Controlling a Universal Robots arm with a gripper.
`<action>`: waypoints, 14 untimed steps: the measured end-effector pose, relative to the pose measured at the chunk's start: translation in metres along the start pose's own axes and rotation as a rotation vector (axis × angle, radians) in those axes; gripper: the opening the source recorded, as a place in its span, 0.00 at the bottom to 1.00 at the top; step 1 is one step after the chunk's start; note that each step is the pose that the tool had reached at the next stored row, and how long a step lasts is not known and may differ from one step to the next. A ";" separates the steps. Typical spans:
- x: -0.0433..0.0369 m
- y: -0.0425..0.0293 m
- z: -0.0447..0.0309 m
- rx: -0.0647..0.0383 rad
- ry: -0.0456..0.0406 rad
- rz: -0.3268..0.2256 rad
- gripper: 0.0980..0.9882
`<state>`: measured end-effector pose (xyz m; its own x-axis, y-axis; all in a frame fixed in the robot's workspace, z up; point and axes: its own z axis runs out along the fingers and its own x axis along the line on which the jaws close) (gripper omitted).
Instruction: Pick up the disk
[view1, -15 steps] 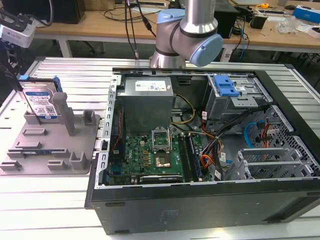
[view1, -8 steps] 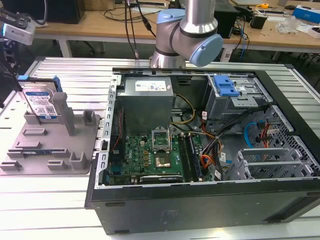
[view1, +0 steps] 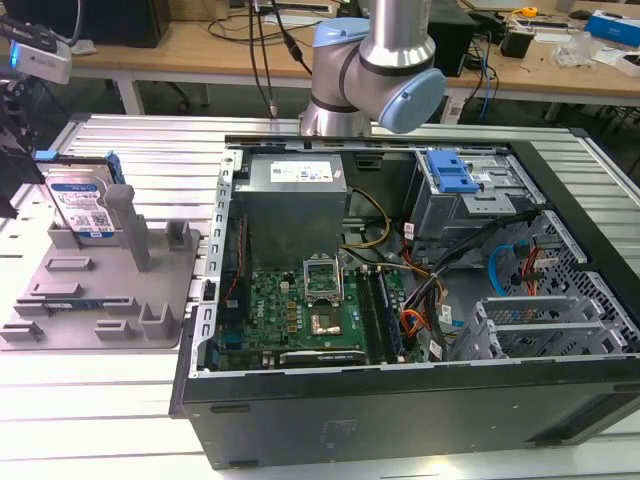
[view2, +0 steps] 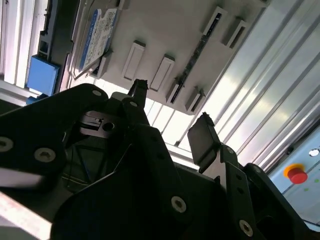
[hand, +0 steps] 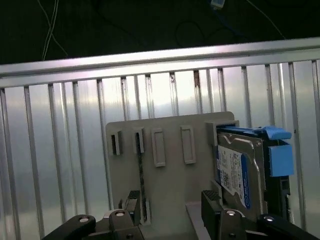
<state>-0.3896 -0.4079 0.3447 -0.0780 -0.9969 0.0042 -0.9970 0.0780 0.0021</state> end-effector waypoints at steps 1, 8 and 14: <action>0.0000 0.0000 0.0000 0.000 0.0004 -0.005 0.56; -0.0001 0.0001 0.0001 0.000 0.0004 -0.019 0.56; -0.0133 0.0025 0.0000 0.000 0.0023 -0.020 0.56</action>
<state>-0.3910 -0.3945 0.3446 -0.0584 -0.9983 0.0064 -0.9983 0.0584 0.0018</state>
